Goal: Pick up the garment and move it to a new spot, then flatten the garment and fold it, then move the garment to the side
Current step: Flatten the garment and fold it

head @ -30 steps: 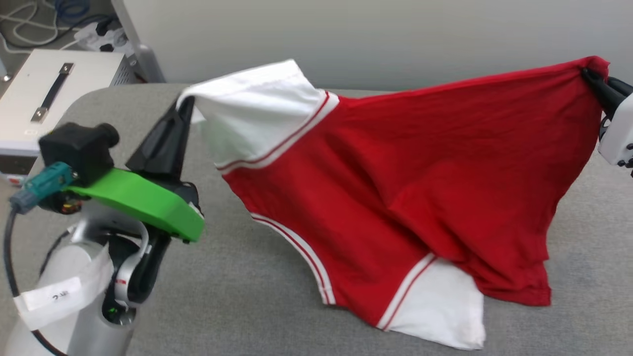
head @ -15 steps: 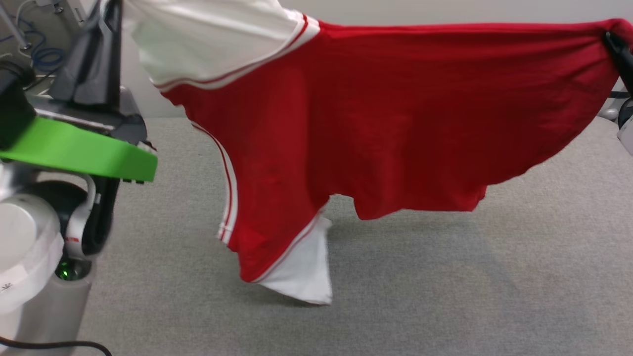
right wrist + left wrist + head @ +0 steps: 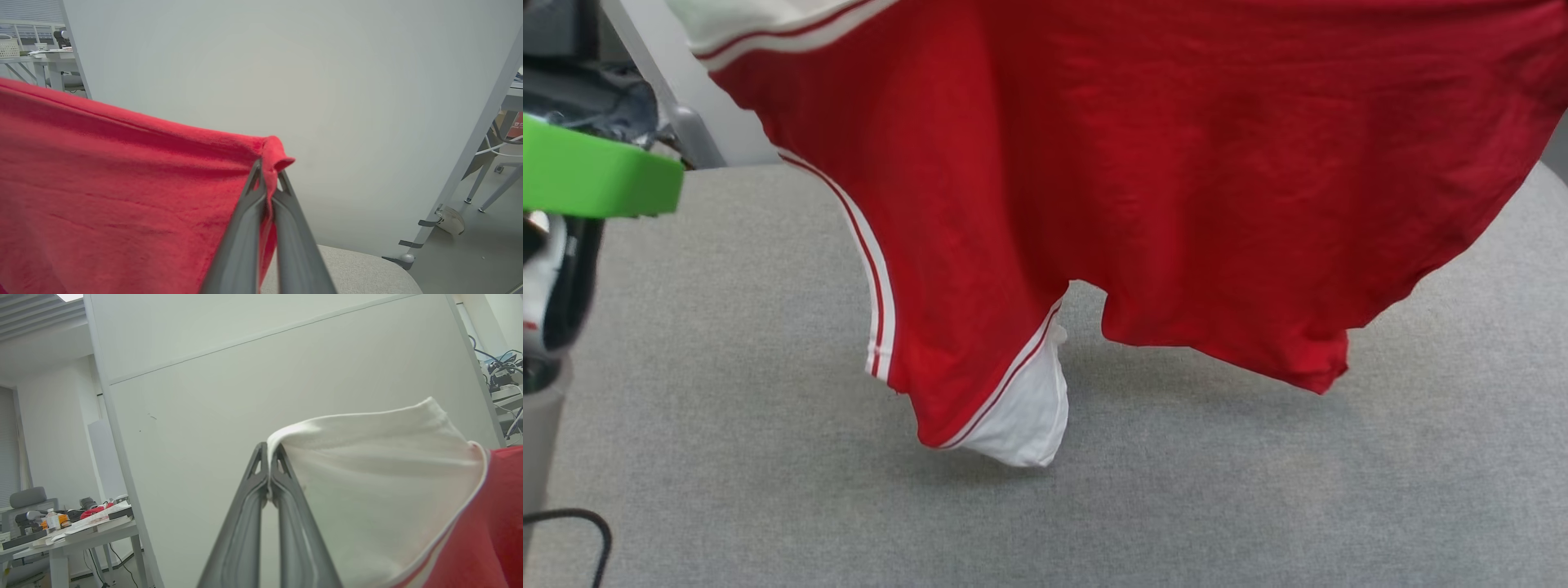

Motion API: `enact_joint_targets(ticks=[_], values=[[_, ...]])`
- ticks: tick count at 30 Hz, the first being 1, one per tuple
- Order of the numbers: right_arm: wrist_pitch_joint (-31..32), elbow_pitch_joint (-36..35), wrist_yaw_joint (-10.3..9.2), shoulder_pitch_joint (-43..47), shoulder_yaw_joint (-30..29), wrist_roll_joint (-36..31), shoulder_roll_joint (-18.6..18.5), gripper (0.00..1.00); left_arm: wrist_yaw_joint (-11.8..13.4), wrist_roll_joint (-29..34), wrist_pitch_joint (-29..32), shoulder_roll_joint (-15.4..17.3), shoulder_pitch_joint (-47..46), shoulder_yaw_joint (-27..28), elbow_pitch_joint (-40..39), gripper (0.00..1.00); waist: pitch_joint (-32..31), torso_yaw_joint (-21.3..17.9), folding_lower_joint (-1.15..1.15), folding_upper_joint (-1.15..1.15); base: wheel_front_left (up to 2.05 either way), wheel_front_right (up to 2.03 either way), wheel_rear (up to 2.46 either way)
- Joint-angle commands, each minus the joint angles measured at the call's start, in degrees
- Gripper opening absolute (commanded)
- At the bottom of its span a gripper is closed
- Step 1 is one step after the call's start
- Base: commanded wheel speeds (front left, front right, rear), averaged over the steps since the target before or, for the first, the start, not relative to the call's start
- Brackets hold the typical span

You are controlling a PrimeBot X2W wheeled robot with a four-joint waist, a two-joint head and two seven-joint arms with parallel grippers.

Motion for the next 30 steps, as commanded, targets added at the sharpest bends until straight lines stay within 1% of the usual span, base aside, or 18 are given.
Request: enact_joint_targets(ticks=[1,4,9,13,16,20,25,30], values=[[0.11,-0.61,-0.05,-1.51,-0.69,-0.63,0.03,0.00,-0.70,0.67,0.46,1.25,-2.42,0.42,0.26,0.00,1.99,-0.30,0.00,0.00,0.00,0.00,0.00],[0.05,-1.18,-0.05,-3.22,-1.23,-1.19,0.08,0.00,-2.12,0.89,1.16,2.59,-5.14,0.18,0.96,0.00,4.16,-0.36,0.00,0.00,0.00,0.00,0.00],[-0.10,-1.15,-0.05,-7.72,-0.92,-2.60,-0.42,0.00,-4.78,0.79,2.09,4.81,-11.19,0.23,3.04,0.00,9.93,-0.42,0.00,0.00,0.00,0.00,0.00],[-0.23,0.49,-0.05,-12.95,-0.49,-3.63,-1.31,0.00,-7.17,0.11,2.28,5.68,-17.79,0.00,6.05,0.00,15.59,-0.15,0.00,0.00,0.00,0.00,0.00],[-0.89,2.58,-0.05,-17.53,-0.08,-4.47,-1.91,0.00,-8.59,-0.13,1.83,5.60,-23.69,-0.80,9.22,0.00,19.79,0.23,0.00,0.00,0.00,0.00,0.00],[-2.75,6.85,-0.05,-25.09,1.51,-6.03,-1.81,0.00,-10.07,0.23,0.63,5.47,-33.17,-2.35,15.55,0.00,25.32,0.36,0.00,0.00,0.00,0.00,0.00],[-7.04,14.66,-0.05,-35.80,4.70,-9.67,-0.29,0.00,-11.09,2.15,-2.33,5.20,-46.34,-5.04,26.26,0.00,31.08,-0.39,0.00,0.00,0.00,0.00,0.00],[-12.75,23.07,-0.05,-44.84,7.03,-13.25,1.91,0.00,-11.48,5.59,-7.55,3.98,-58.38,-8.85,36.11,0.00,34.82,-0.98,0.00,0.00,0.00,0.00,0.00]])
